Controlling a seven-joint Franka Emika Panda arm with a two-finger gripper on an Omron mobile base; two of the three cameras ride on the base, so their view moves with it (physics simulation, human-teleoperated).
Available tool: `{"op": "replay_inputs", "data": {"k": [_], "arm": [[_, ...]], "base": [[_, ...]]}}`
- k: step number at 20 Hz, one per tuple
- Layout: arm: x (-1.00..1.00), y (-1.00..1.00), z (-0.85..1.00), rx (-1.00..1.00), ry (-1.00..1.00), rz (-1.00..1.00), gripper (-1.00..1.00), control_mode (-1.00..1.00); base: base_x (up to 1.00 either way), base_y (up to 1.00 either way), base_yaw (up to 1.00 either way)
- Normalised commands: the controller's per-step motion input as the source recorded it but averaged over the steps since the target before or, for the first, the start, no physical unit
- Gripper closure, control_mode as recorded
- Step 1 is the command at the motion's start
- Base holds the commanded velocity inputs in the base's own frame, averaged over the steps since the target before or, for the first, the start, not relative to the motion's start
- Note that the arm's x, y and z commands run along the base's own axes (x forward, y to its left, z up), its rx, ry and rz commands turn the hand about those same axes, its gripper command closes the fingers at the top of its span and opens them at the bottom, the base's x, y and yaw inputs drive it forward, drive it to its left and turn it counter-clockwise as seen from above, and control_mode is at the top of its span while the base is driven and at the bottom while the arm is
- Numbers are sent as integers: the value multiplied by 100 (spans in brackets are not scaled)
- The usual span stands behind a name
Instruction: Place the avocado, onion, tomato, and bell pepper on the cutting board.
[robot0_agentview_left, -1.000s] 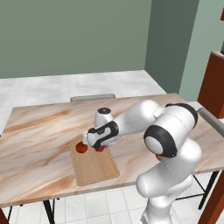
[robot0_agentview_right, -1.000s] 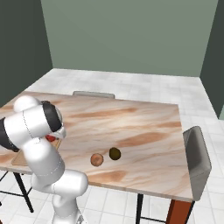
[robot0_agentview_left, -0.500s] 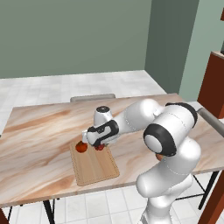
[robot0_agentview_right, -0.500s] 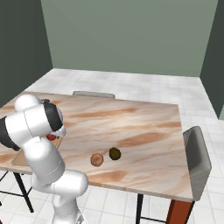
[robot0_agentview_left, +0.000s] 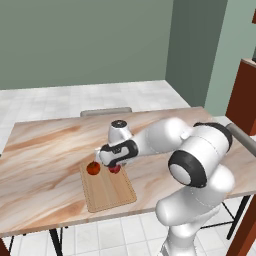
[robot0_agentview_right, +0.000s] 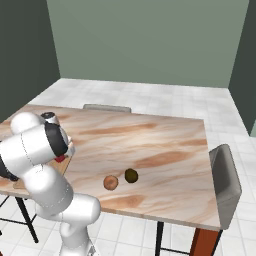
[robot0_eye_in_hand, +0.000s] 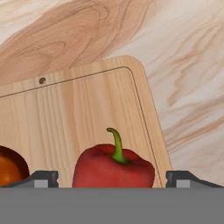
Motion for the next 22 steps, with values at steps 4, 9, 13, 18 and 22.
{"op": "replay_inputs", "data": {"k": [4,9,13,18,22], "arm": [[-6,0,23,0,-5,-4,-100,-100],[0,-7,36,0,-5,-3,-100,-100],[-1,-26,39,0,-4,-2,-100,-100],[-17,-39,39,0,0,-3,-100,-100],[-29,-48,25,1,0,-5,-100,-100]], "base": [[0,0,0],[0,0,0],[0,0,0],[0,0,0],[0,0,0]]}}
